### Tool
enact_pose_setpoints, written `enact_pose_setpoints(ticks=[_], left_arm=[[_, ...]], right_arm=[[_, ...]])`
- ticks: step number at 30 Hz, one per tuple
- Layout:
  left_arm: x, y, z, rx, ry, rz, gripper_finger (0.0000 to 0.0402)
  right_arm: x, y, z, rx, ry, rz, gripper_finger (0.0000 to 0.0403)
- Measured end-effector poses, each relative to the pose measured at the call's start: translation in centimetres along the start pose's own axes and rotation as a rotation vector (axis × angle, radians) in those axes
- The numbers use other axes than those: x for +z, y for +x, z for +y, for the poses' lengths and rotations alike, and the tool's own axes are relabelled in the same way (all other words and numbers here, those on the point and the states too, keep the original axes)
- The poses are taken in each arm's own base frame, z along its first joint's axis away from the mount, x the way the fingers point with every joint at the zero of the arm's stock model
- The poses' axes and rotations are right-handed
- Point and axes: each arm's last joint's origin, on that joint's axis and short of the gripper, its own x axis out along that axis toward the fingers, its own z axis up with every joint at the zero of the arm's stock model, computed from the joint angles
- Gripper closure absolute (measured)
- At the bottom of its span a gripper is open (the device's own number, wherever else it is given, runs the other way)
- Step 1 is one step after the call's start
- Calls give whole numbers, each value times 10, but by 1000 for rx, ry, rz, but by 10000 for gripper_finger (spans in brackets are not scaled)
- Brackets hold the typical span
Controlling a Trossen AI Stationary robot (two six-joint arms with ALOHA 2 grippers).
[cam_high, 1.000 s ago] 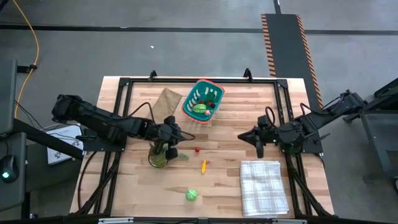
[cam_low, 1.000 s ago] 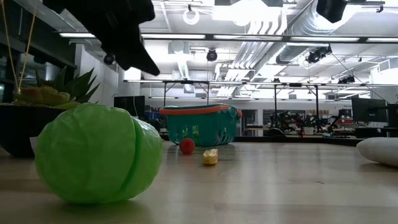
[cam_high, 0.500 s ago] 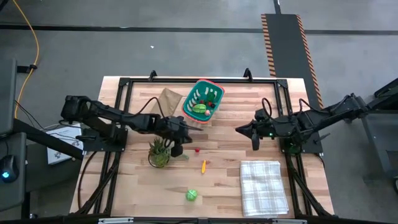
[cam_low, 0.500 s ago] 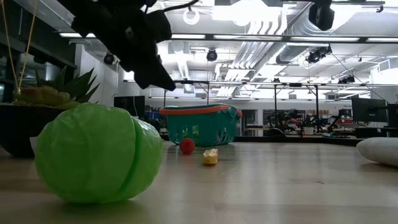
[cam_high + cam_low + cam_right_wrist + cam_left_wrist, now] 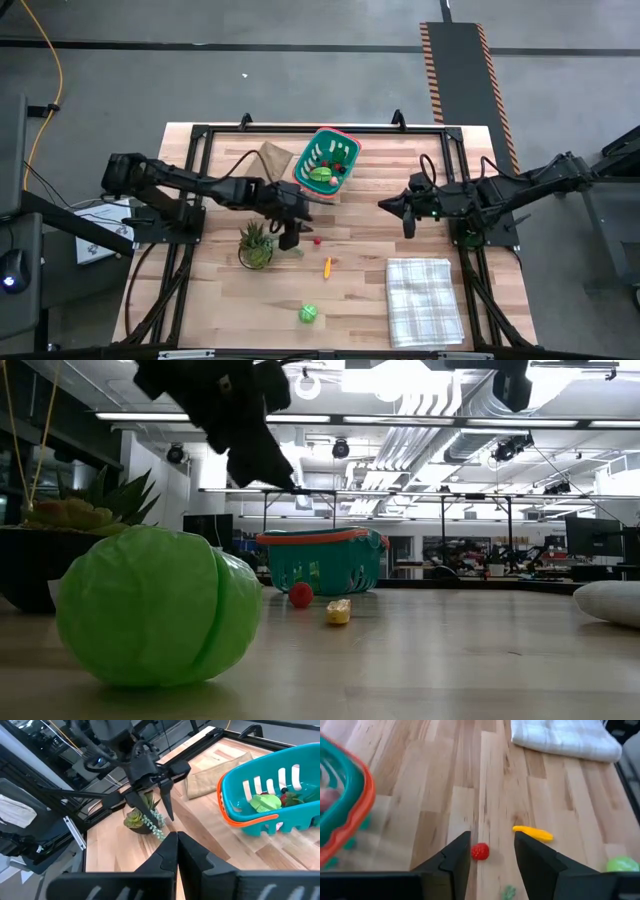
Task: Pick and placing Produce into tupperware
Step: Put the red raspberry in the green basket
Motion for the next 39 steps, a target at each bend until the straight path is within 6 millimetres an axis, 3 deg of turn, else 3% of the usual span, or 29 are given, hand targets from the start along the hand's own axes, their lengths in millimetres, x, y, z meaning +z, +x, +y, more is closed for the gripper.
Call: enact_pose_setpoints(ticks=[11, 19, 32, 39], left_arm=[[13, 33, -2, -57, 12, 251, 284], [9, 52, 1, -47, 30, 347, 287], [4, 62, 4, -17, 20, 365, 210], [-3, 73, 6, -10, 0, 396, 202]], right_arm=[[2, -2, -2, 22, -51, 9, 402], [5, -19, -9, 21, -51, 10, 402], [14, -43, -15, 42, -58, -61, 402], [13, -49, -18, 35, -61, -54, 402]])
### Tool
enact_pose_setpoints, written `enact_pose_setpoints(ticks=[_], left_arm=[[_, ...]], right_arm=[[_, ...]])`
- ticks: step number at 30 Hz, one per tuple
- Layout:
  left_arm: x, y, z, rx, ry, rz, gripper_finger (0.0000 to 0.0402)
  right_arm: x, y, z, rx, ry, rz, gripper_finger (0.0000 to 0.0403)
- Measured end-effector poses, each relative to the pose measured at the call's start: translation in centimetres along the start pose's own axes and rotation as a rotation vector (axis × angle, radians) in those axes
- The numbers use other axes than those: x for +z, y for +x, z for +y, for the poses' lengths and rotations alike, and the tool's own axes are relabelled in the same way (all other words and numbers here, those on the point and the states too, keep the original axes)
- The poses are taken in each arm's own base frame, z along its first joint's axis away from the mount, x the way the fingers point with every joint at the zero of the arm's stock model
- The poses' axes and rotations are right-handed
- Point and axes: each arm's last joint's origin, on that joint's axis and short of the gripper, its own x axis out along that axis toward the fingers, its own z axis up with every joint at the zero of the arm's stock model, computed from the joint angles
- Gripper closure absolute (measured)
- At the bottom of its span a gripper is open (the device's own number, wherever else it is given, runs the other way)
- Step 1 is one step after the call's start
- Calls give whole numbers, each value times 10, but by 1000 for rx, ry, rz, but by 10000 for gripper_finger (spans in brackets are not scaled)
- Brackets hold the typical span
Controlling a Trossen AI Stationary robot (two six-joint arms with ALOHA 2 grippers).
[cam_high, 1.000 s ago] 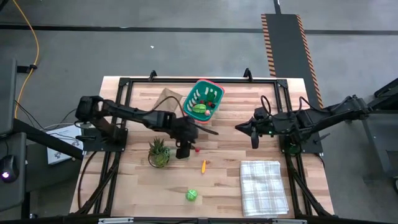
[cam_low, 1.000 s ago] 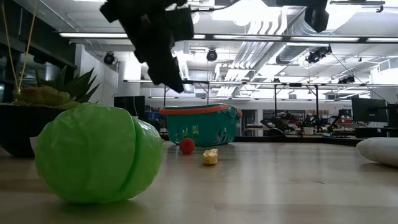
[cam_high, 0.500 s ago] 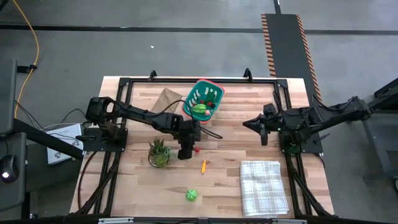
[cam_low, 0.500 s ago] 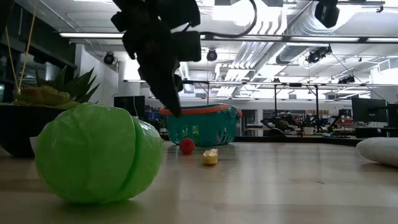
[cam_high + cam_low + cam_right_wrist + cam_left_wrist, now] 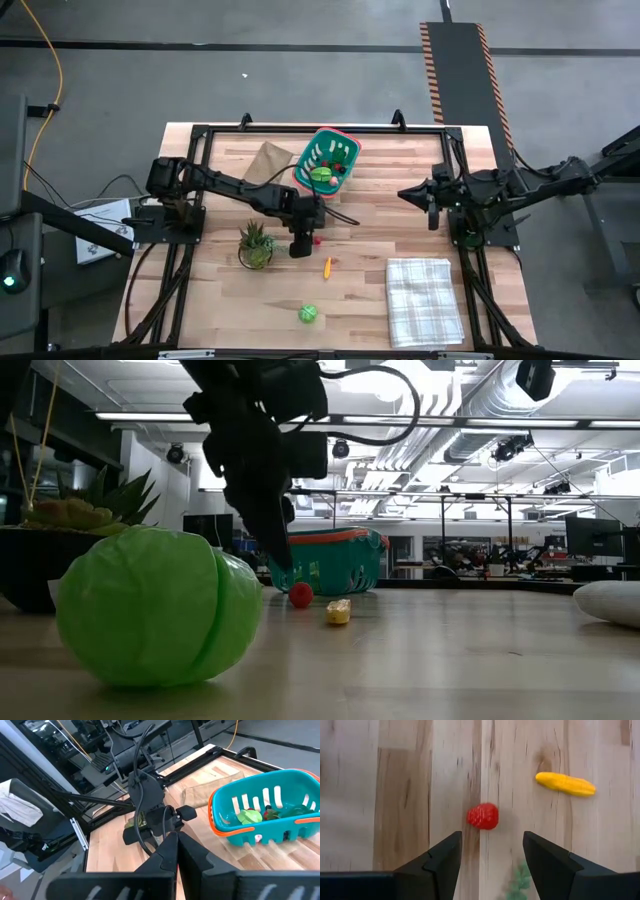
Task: Pick and placing Produce into tupperware
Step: Put the red raspberry in the green basket
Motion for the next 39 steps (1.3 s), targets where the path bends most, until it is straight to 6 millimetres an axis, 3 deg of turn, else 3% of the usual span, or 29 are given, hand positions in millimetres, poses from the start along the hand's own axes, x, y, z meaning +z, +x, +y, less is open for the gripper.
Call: enact_pose_setpoints(ticks=[17, 27, 39], left_arm=[[2, 7, 2, 25, -23, -1, 208], [21, 15, 1, 27, -7, -17, 208], [17, 24, 2, 22, 2, 19, 208]], right_arm=[[-2, 1, -2, -30, -27, 7, 402], [-3, 0, -3, -39, -22, 15, 402], [-1, -4, -4, -33, -26, 5, 402]])
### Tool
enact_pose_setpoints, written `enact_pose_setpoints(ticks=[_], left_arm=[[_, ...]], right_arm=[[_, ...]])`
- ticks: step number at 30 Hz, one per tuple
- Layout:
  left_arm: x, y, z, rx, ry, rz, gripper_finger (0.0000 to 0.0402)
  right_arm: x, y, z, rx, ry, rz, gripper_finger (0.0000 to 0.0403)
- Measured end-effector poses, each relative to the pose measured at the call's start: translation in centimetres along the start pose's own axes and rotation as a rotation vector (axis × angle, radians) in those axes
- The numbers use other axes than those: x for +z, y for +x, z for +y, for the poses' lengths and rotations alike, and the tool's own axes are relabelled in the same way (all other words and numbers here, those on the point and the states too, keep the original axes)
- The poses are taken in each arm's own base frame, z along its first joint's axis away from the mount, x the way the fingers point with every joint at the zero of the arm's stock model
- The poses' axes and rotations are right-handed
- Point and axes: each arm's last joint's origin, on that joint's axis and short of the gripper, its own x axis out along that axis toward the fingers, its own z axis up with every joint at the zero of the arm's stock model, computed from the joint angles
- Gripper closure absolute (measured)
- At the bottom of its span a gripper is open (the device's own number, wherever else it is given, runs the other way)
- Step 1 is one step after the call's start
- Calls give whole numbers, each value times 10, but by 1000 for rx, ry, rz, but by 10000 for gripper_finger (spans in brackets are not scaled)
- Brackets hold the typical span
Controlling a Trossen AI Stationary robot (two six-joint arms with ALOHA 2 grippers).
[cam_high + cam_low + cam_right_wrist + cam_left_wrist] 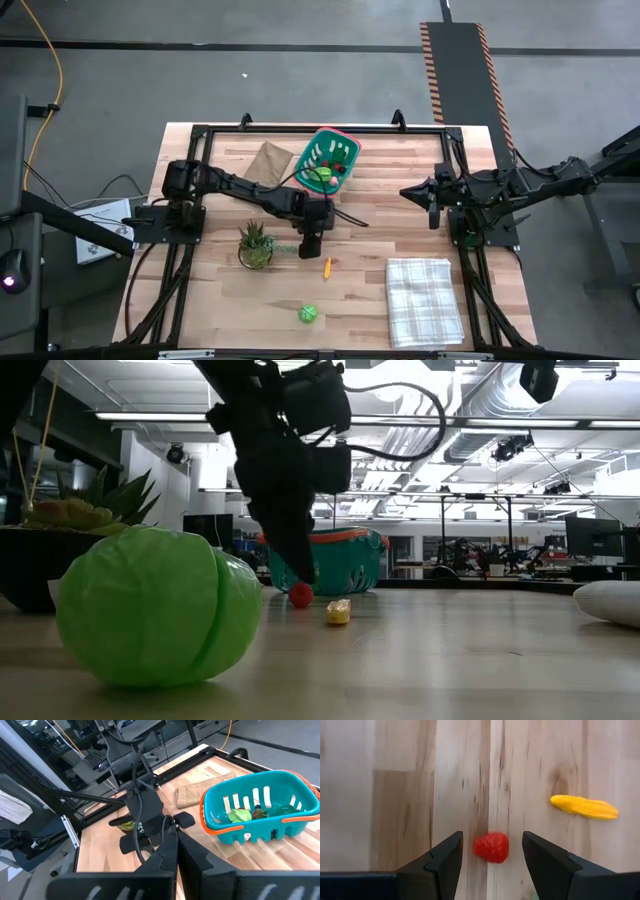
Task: Pick and placing Produce into tupperware
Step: Put the red raspberry in the green basket
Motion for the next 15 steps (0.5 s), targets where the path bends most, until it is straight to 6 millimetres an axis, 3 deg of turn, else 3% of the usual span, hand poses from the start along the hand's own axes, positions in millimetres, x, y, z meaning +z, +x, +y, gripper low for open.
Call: enact_pose_setpoints(ticks=[15], left_arm=[[-5, 6, 1, -3, -9, 49, 208]], right_arm=[[-1, 0, -1, -5, -6, 9, 402]])
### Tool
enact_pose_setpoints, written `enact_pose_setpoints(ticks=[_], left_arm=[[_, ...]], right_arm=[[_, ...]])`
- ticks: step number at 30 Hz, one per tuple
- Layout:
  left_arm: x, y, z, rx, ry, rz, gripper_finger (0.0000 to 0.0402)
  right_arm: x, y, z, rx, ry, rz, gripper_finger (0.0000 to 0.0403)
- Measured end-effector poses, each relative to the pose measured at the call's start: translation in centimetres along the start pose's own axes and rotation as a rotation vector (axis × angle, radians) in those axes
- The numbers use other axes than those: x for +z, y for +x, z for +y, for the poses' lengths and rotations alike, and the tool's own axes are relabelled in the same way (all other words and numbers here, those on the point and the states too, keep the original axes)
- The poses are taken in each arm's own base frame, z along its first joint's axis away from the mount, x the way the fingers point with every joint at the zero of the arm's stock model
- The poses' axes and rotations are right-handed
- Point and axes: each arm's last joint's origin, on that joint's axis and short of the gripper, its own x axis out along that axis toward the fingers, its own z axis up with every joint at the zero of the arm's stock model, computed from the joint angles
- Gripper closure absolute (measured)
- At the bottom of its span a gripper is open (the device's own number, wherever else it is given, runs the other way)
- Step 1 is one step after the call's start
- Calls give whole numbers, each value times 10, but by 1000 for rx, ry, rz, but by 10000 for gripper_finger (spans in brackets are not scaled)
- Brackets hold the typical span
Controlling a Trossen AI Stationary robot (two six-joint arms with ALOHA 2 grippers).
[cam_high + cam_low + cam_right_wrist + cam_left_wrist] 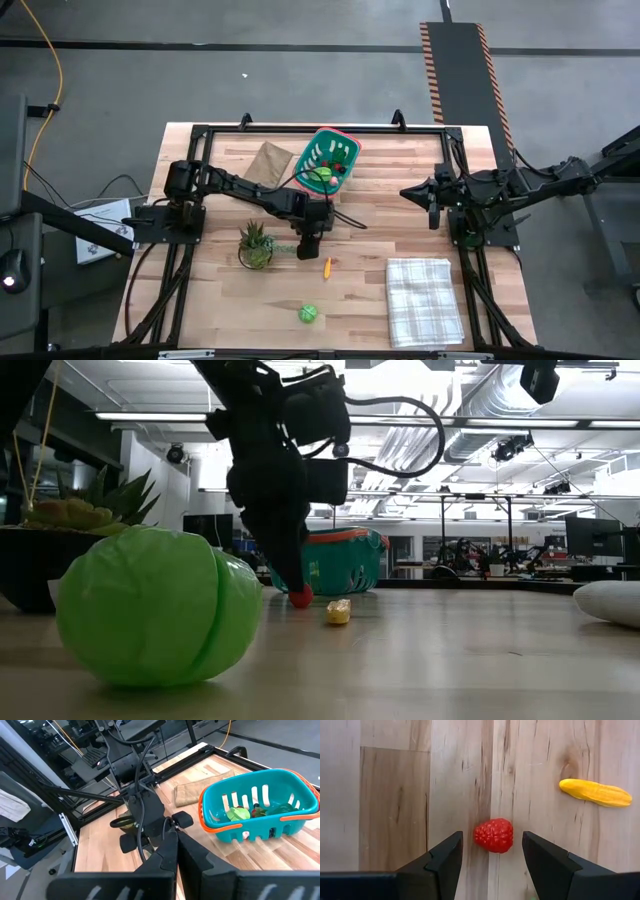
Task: Pick and placing Produce into tupperware
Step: Put the red raspberry in the green basket
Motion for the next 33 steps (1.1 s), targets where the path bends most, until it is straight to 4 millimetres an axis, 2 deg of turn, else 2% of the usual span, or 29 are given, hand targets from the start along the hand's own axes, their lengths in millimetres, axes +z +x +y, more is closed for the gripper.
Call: enact_pose_setpoints(ticks=[21, 33], left_arm=[[-1, 0, 3, 92, -1, -2, 208], [1, 0, 0, 26, 2, -15, 209]], right_arm=[[0, 0, 0, 0, -8, 0, 402], [-1, 0, 0, -4, -19, 7, 402]])
